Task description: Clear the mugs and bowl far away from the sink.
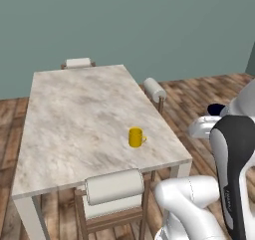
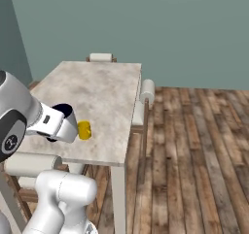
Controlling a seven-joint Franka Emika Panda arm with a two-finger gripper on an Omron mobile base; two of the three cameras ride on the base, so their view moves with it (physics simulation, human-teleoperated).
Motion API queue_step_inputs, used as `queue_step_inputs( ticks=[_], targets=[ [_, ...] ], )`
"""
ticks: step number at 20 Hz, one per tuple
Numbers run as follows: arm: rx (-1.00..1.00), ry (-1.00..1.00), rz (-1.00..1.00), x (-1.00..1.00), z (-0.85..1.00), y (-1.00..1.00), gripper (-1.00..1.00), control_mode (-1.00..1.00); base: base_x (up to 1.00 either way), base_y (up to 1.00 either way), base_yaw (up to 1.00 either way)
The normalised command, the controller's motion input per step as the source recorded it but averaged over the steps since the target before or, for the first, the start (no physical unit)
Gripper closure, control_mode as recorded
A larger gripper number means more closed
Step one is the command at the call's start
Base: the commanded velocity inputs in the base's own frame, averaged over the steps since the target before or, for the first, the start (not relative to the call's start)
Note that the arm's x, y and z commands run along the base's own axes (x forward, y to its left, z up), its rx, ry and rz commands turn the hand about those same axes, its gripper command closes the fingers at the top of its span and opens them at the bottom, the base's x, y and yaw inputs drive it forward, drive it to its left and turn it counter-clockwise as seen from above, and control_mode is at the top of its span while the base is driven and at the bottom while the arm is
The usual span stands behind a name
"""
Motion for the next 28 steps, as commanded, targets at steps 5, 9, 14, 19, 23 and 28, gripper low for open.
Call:
queue_step_inputs(
  ticks=[5,9,14,19,23,28],
  targets=[
    [0.0,0.11,0.01,0.67,-0.2,-0.08,1.0,-1.0,0.0,0.0,0.0],
    [0.0,0.2,0.02,0.64,-0.4,-0.16,1.0,-1.0,0.0,0.0,0.0],
    [-0.01,0.15,0.01,0.51,-0.49,-0.02,1.0,-1.0,0.0,0.0,0.0],
    [-0.02,0.02,0.06,0.29,-0.54,0.0,1.0,-1.0,0.0,0.0,0.0],
    [0.0,-0.01,0.07,0.4,-0.51,0.0,1.0,-1.0,0.0,0.0,0.0],
    [0.0,-0.07,0.05,0.38,-0.36,-0.05,1.0,-1.0,0.0,0.0,0.0]
  ],
)
